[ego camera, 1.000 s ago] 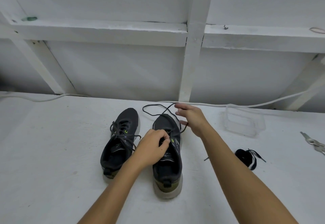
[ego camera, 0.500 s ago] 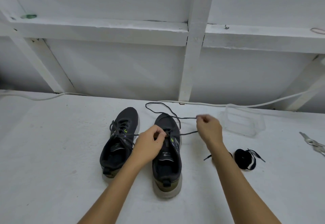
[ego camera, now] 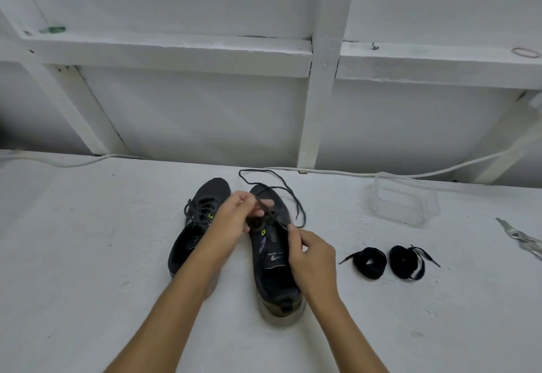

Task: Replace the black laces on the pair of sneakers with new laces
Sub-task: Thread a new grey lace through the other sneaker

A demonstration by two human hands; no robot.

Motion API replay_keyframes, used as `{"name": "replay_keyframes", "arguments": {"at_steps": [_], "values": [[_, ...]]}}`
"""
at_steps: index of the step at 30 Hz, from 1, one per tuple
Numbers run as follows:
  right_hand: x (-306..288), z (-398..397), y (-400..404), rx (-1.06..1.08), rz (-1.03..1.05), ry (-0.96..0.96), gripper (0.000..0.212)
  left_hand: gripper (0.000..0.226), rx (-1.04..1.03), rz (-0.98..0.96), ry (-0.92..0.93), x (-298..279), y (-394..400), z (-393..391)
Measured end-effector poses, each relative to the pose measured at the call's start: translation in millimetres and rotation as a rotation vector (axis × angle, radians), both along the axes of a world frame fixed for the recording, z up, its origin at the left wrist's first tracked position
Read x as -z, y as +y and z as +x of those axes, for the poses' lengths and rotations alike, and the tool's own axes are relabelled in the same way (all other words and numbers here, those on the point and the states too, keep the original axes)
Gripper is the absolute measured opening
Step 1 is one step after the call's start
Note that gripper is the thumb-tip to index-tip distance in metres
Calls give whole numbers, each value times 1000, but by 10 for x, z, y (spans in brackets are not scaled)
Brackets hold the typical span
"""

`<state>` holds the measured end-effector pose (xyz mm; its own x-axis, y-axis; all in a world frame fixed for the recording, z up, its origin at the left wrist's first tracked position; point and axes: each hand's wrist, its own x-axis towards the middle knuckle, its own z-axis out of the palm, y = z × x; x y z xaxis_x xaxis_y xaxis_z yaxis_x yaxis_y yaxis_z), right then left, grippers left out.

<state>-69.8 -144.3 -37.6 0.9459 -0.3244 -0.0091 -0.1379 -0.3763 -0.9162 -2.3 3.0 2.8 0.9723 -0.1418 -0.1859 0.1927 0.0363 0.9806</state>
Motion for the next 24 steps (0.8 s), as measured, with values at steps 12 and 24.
{"name": "replay_keyframes", "arguments": {"at_steps": [12,24], "values": [[50,5,19,-29,0,33,19,15,249,1015,-353,-61,143,76],[114,50,81,74,-97,12,49,29,-84,-12,84,-285,297,-18]]}}
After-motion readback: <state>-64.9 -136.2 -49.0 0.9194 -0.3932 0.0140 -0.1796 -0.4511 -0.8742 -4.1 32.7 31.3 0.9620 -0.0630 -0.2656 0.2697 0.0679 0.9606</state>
